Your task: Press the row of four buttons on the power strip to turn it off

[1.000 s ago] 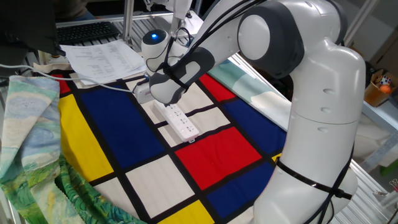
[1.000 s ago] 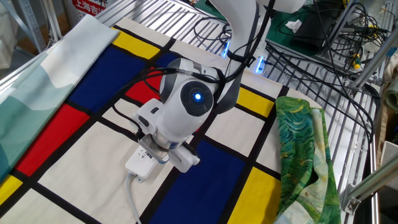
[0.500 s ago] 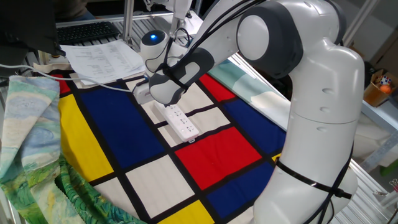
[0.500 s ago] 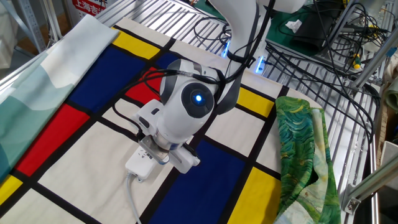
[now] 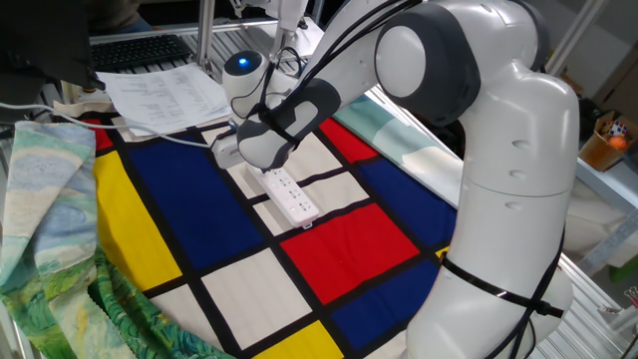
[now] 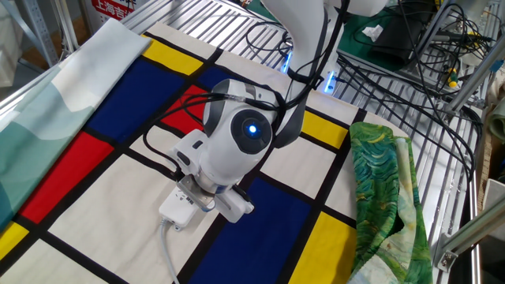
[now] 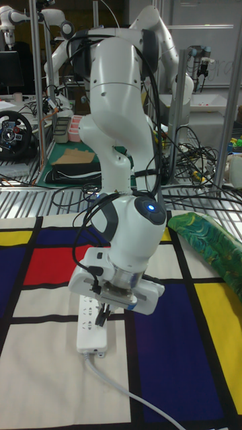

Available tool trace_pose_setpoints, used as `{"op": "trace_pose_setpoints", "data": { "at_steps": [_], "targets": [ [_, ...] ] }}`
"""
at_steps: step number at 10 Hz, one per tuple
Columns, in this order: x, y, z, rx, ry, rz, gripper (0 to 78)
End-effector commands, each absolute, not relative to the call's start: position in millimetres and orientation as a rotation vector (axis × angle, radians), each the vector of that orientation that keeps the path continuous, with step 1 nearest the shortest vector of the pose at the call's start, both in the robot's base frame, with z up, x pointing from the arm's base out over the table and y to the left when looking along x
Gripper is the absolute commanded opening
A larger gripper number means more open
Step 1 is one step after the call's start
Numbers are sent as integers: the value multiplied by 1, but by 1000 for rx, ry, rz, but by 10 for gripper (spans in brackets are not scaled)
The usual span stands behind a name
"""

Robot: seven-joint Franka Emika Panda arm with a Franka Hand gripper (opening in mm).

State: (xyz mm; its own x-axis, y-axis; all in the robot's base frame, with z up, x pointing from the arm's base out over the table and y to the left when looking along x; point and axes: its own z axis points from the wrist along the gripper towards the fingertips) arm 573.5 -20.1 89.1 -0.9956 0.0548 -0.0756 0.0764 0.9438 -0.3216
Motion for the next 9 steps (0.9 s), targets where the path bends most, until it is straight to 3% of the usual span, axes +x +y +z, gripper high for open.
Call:
{"op": "trace_pose_setpoints", "data": {
  "at_steps": [1,9],
  "targets": [
    [575,-22,90,91,3029,-521,0],
    [573,-21,82,100,3031,-521,0]
  ]
}}
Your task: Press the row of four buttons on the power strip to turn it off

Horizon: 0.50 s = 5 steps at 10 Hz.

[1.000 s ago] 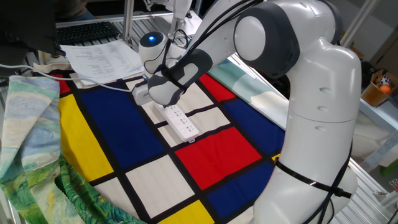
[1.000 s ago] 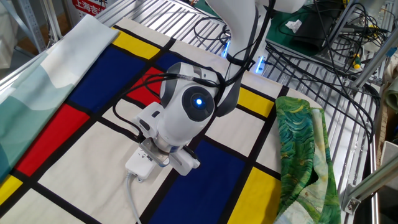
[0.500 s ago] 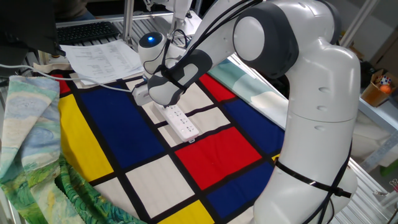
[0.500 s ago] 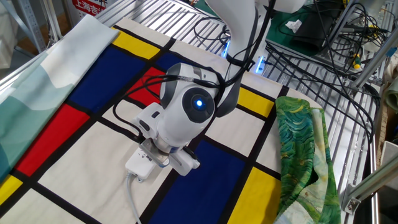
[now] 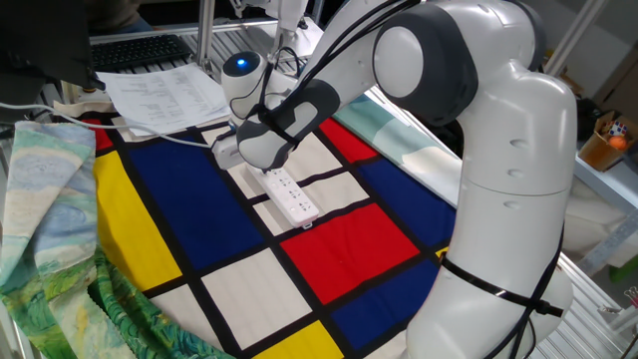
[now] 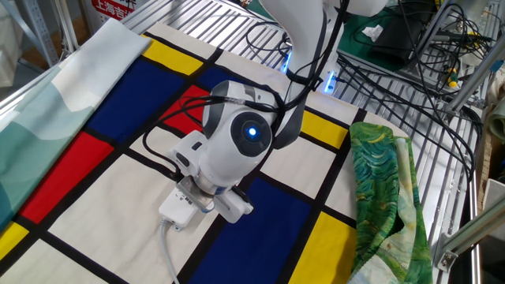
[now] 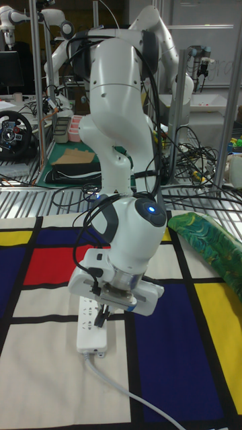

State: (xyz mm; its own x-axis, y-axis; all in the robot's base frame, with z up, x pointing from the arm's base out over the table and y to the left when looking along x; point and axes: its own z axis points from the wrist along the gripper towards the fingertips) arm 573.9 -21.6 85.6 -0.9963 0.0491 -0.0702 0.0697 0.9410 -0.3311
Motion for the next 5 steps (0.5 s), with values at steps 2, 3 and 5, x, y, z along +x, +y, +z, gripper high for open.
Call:
{"op": "trace_pose_setpoints", "data": {
  "at_steps": [2,3,5],
  "targets": [
    [572,-19,78,103,3030,-521,0],
    [572,-19,77,103,3030,-522,0],
    [571,-19,73,102,3030,-523,0]
  ]
}}
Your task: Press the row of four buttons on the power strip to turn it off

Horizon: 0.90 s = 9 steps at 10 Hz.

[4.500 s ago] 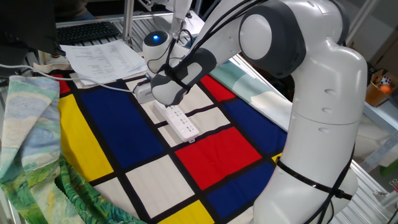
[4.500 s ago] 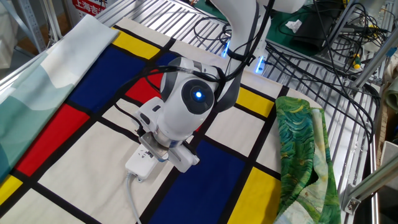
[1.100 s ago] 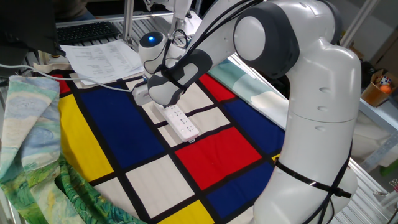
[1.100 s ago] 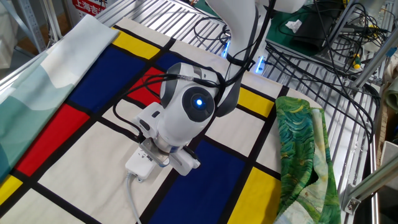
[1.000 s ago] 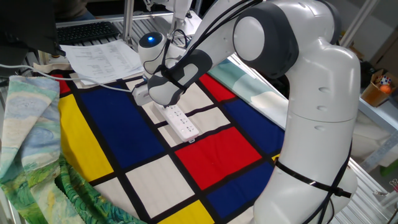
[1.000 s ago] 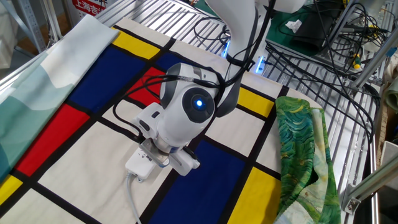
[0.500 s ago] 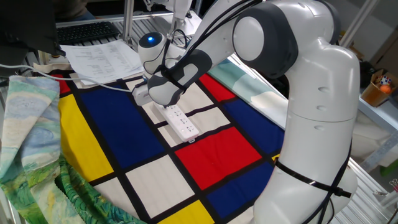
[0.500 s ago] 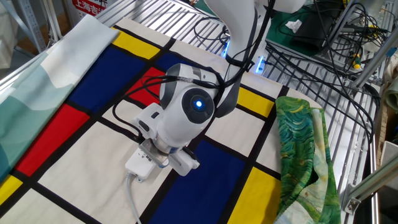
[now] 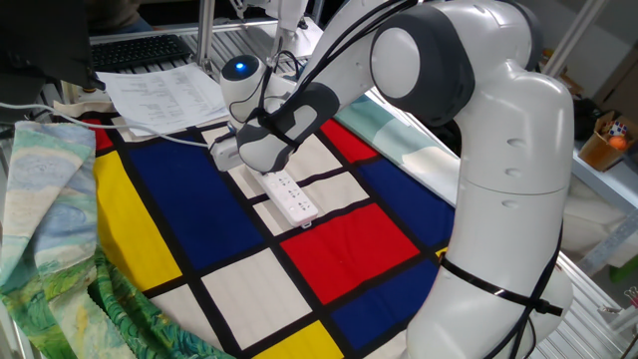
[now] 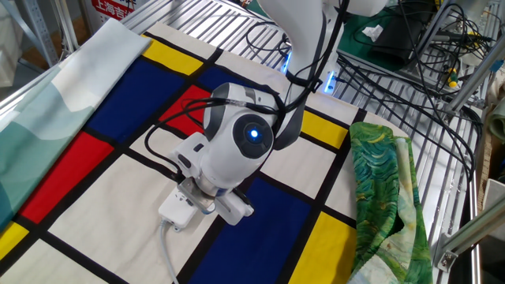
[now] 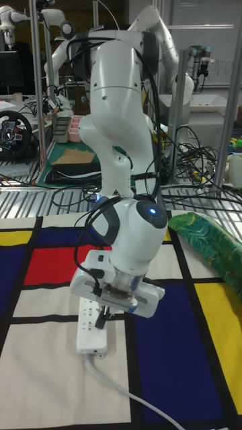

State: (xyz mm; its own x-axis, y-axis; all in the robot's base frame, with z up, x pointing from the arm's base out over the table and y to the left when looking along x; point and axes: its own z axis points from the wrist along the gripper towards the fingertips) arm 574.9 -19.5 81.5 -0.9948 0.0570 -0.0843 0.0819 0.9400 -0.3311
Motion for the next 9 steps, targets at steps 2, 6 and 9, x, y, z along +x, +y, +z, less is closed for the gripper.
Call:
{"op": "trace_pose_setpoints", "data": {
  "at_steps": [2,6,9],
  "targets": [
    [570,-19,69,102,3030,-523,0],
    [571,-17,57,107,3029,-552,0],
    [569,-16,51,111,3037,-575,0]
  ]
}}
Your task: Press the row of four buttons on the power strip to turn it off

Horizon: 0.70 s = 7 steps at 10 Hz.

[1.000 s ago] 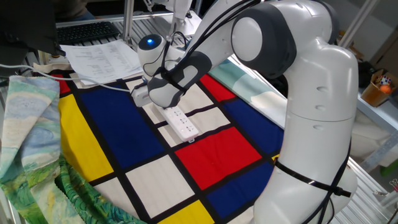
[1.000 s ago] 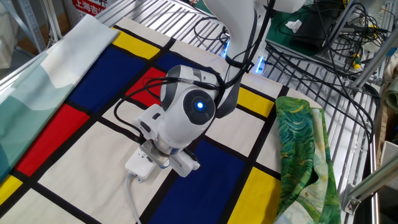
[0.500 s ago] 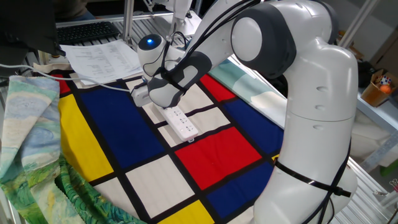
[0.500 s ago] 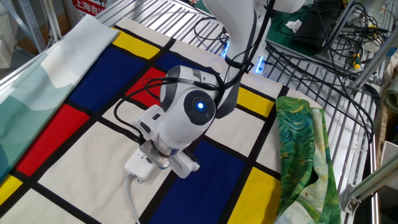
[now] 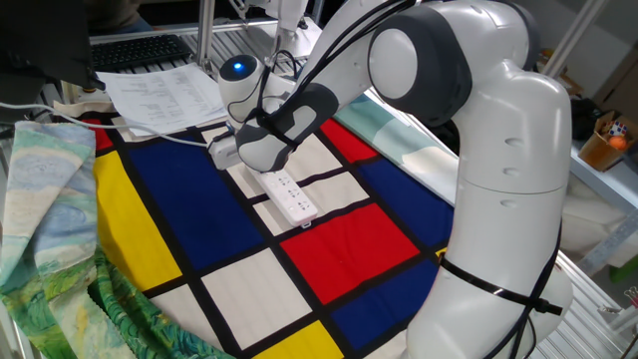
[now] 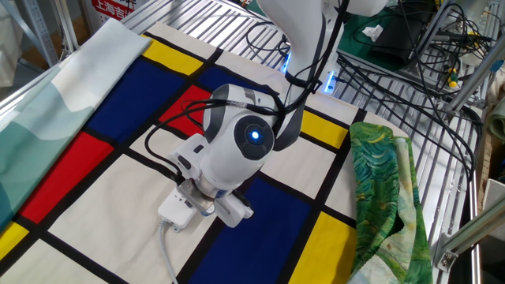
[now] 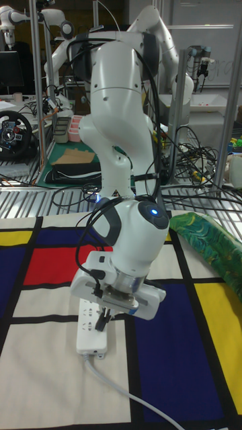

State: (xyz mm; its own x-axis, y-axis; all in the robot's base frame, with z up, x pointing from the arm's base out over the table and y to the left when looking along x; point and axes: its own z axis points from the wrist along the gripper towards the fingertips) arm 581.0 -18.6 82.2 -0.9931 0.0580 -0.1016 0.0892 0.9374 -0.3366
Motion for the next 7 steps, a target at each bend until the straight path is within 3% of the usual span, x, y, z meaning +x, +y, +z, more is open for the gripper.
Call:
{"op": "trace_pose_setpoints", "data": {
  "at_steps": [1,7],
  "targets": [
    [568,-16,48,112,3035,-585,0],
    [557,-16,42,119,3034,-602,0]
  ]
}}
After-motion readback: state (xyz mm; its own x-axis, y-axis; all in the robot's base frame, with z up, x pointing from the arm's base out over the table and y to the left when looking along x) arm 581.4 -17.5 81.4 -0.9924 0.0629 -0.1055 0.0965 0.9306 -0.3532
